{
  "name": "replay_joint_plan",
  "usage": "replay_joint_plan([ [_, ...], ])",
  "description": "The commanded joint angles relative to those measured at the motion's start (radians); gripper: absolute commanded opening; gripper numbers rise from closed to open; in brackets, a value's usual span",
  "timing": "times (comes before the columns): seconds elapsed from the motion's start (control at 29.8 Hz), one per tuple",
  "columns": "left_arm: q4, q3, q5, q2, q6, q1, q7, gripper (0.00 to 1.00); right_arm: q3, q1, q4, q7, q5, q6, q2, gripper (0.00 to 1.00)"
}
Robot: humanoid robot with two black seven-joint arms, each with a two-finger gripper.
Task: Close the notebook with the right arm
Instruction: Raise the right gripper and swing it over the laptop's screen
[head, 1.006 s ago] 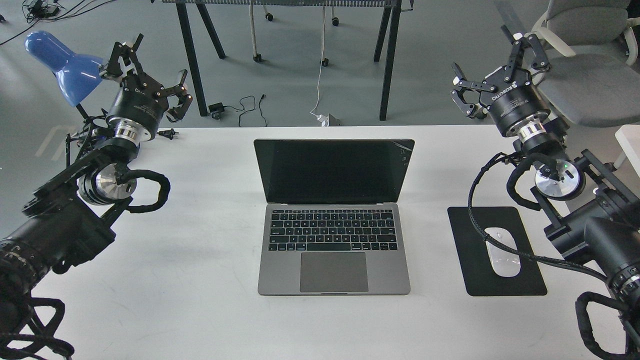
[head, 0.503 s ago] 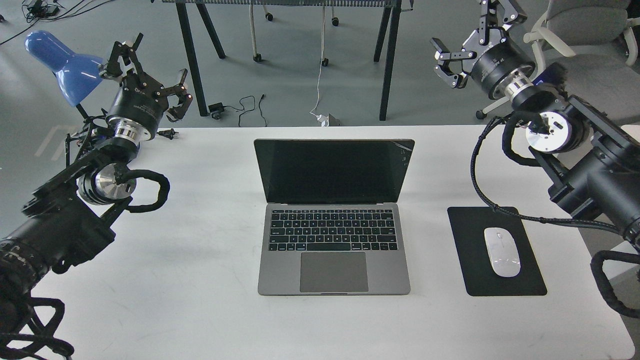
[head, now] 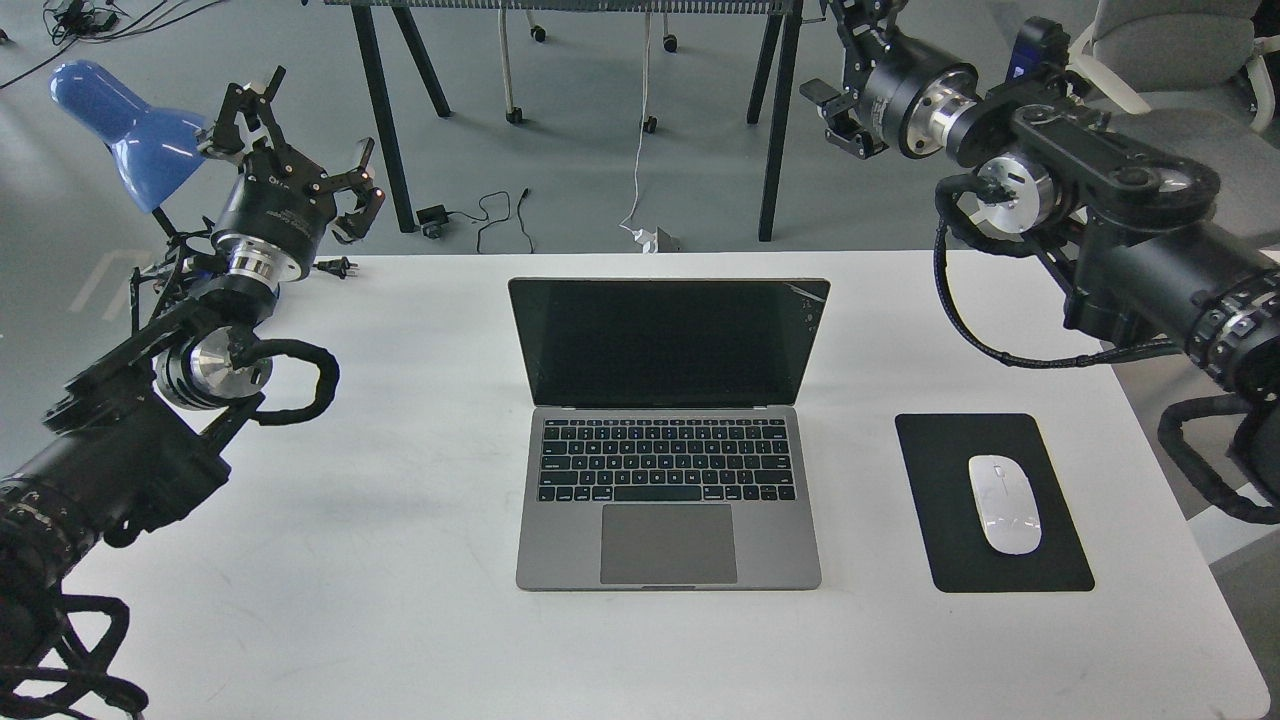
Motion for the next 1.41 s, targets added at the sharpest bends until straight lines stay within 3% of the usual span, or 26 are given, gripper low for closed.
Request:
replay_joint_plan([
  [0.0,0.0,0.0,0.0,0.0,0.0,0.0,0.0,1.0,-0.052,0.003,-0.034,0.0,-0.035,0.003,0.05,1.0],
  [0.27,0.0,0.0,0.0,0.0,0.0,0.0,0.0,1.0,-0.061,-0.005,-0.013,-0.02,-0.078,0.037,0.056,1.0],
  [0.57,0.0,-0.001,0.0,0.0,0.0,0.0,0.0,1.0,-0.161,-0.015,-0.013,-0.02,-0.095,0.11,0.055,1.0],
  [1.07,0.0,-0.001,-0.002,0.0,0.0,0.0,0.0,1.0,-0.172,-0.034,-0.01,-0.02,-0.097,0.199,0.055,1.0],
  [1.37,0.0,-0.001,-0.002,0.0,0.0,0.0,0.0,1.0,-0.221,-0.029,0.122,-0.02,-0.097,0.218,0.007,1.0],
])
